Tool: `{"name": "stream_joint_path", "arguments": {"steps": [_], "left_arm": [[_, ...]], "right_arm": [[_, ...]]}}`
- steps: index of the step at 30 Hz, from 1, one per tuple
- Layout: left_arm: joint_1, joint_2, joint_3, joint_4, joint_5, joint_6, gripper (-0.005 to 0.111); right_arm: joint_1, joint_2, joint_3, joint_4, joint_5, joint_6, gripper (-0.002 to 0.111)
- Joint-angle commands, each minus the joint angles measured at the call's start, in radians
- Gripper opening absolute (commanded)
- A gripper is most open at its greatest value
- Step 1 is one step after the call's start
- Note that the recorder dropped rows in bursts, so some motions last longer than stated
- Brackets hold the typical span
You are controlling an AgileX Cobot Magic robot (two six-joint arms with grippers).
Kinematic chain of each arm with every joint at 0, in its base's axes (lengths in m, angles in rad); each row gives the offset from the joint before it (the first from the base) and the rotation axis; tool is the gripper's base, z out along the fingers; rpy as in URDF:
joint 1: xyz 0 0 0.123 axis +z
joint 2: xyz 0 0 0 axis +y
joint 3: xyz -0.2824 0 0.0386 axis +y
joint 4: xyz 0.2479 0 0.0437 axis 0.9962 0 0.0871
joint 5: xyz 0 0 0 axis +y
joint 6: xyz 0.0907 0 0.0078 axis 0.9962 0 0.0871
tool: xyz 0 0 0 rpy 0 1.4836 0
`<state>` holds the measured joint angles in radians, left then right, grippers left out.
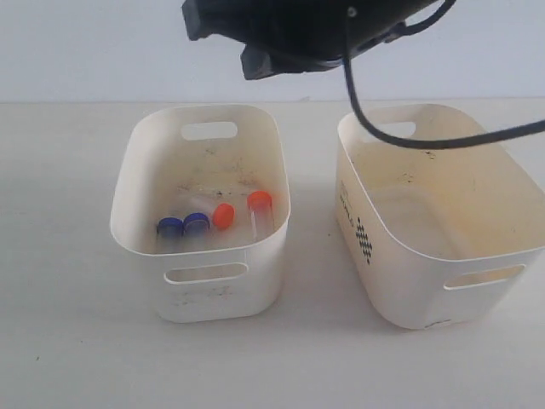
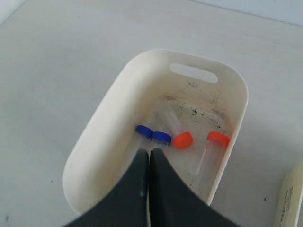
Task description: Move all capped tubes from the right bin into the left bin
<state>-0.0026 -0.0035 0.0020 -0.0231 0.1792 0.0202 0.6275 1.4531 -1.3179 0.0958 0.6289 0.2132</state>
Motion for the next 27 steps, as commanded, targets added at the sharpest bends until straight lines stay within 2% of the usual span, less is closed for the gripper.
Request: {"name": "stream_joint_path", "arguments": {"steps": [1,9,14,23,27], "left_arm": [[-0.007,0.004,-0.002,-0.003,-0.007,-0.004,0.004],[-0.007,0.004,-0.002,-0.003,-0.007,-0.004,0.004],[-0.007,0.004,-0.002,-0.003,-0.007,-0.004,0.004],[-0.007,0.004,-0.002,-0.003,-0.007,-0.004,0.004],[-0.007,0.004,-0.002,-0.003,-0.007,-0.004,0.004]], "right_arm": [[0.0,-0.079,0.064,-0.012,0.043,-0.002,0.0],[0.0,-0.188,0.256,0.006,0.126,0.118,0.0],[0.0,-0.195,0.268,0.006,0.224,0.125,0.0],[0.0,-0.195,0.268,-0.045,0.206,0.098,0.0],[0.0,-0.195,0.301,-0.055,0.088,0.098,0.0]]}}
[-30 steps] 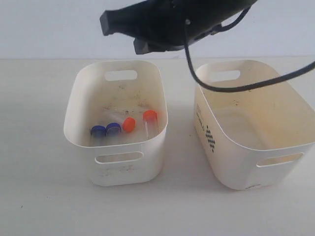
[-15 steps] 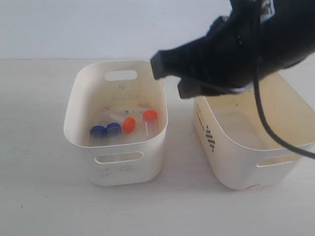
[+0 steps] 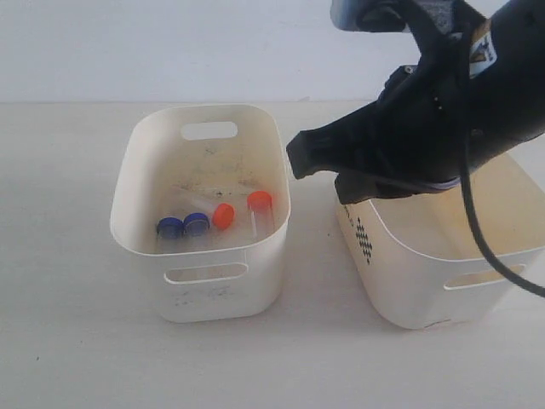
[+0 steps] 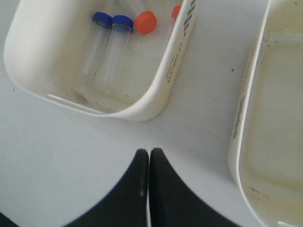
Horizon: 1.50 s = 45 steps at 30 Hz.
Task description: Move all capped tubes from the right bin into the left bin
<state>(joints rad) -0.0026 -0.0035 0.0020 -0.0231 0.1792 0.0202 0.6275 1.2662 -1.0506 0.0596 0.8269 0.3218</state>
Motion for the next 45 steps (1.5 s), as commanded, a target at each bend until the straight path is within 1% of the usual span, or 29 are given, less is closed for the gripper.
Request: {"name": "stream_joint_path", "arguments": {"steps": [1,6,10,14,16,20,21,22,23,24,25,26,28,31,32,35,40,45], "left_arm": [[-0.007,0.004,-0.002,-0.003,-0.007,-0.004,0.004],[-0.007,0.004,-0.002,-0.003,-0.007,-0.004,0.004],[-0.007,0.004,-0.002,-0.003,-0.007,-0.004,0.004],[-0.007,0.004,-0.002,-0.003,-0.007,-0.004,0.004],[-0.007,0.004,-0.002,-0.003,-0.007,-0.004,0.004],[-0.007,0.004,-0.002,-0.003,-0.007,-0.004,0.004],[-0.007,0.004,-0.002,-0.003,-0.007,-0.004,0.004],[-0.007,0.004,-0.002,-0.003,-0.007,-0.004,0.004],[-0.007,0.004,-0.002,-0.003,-0.007,-0.004,0.004],[-0.007,0.004,-0.002,-0.003,-0.007,-0.004,0.004],[-0.007,0.004,-0.002,-0.003,-0.007,-0.004,0.004],[-0.007,0.004,-0.002,-0.003,-0.007,-0.004,0.004],[-0.007,0.004,-0.002,-0.003,-0.007,-0.004,0.004],[-0.007,0.004,-0.002,-0.003,-0.007,-0.004,0.004],[-0.007,0.004,-0.002,-0.003,-0.007,-0.004,0.004],[-0.007,0.004,-0.002,-0.003,-0.007,-0.004,0.004],[-0.007,0.004,-0.002,-0.003,-0.007,-0.004,0.004],[-0.007,0.004,-0.002,-0.003,-0.007,-0.004,0.004]], "right_arm": [[0.0,-0.009,0.051,-0.019,-0.153,-0.011,0.0],[0.0,-0.021,0.207,-0.019,-0.464,-0.011,0.0],[-0.002,-0.088,0.314,-0.021,-0.555,-0.018,0.0],[-0.019,-0.208,0.424,-0.023,-0.62,-0.085,0.0],[-0.068,-0.288,0.479,-0.017,-0.637,-0.085,0.0],[-0.216,-0.459,0.565,0.031,-0.643,-0.015,0.0],[-0.296,-0.556,0.614,0.035,-0.643,0.019,0.0],[-0.326,-0.593,0.635,0.035,-0.643,0.026,0.0],[-0.391,-0.677,0.694,0.035,-0.654,0.035,0.0],[-0.418,-0.717,0.718,0.035,-0.673,0.042,0.0],[-0.464,-0.794,0.783,0.035,-0.72,0.051,0.0],[-0.48,-0.822,0.809,0.035,-0.74,0.06,0.0],[-0.516,-0.911,0.93,0.035,-0.834,0.081,0.0],[-0.518,-0.934,1.042,0.035,-0.93,0.12,0.0],[-0.518,-0.934,1.051,0.035,-0.954,0.126,0.0],[-0.518,-0.946,1.051,0.035,-0.92,0.113,0.0],[-0.518,-1.014,1.051,0.035,-0.852,-0.002,0.0],[-0.518,-1.167,1.051,0.024,-0.67,-0.077,0.0]]}}
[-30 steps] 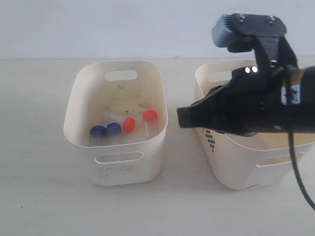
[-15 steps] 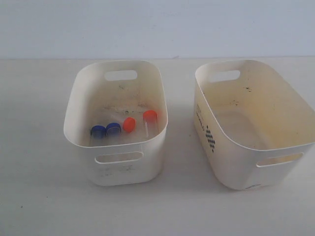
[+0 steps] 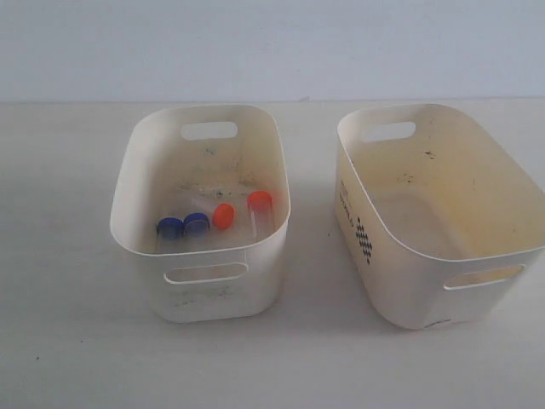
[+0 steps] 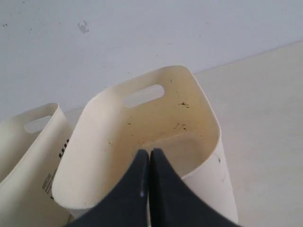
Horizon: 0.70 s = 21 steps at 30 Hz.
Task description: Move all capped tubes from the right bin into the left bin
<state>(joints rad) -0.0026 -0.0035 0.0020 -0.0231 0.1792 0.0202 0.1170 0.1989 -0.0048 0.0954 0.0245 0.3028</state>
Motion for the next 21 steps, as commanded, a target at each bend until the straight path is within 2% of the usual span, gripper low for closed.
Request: {"name": "stream_joint_path", "arguments": {"steps": [1,5,21], "left_arm": [[-0.007,0.004,-0.002,-0.003,-0.007,-0.004,0.004],[-0.007,0.004,-0.002,-0.003,-0.007,-0.004,0.004],[-0.007,0.004,-0.002,-0.003,-0.007,-0.004,0.004]], "right_arm": [[-0.007,-0.12,0.005,-0.017,0.166,-0.066,0.0],[-0.007,-0.199,0.005,-0.076,0.31,-0.078,0.0],[-0.007,-0.199,0.005,-0.095,0.311,-0.084,0.0]]}}
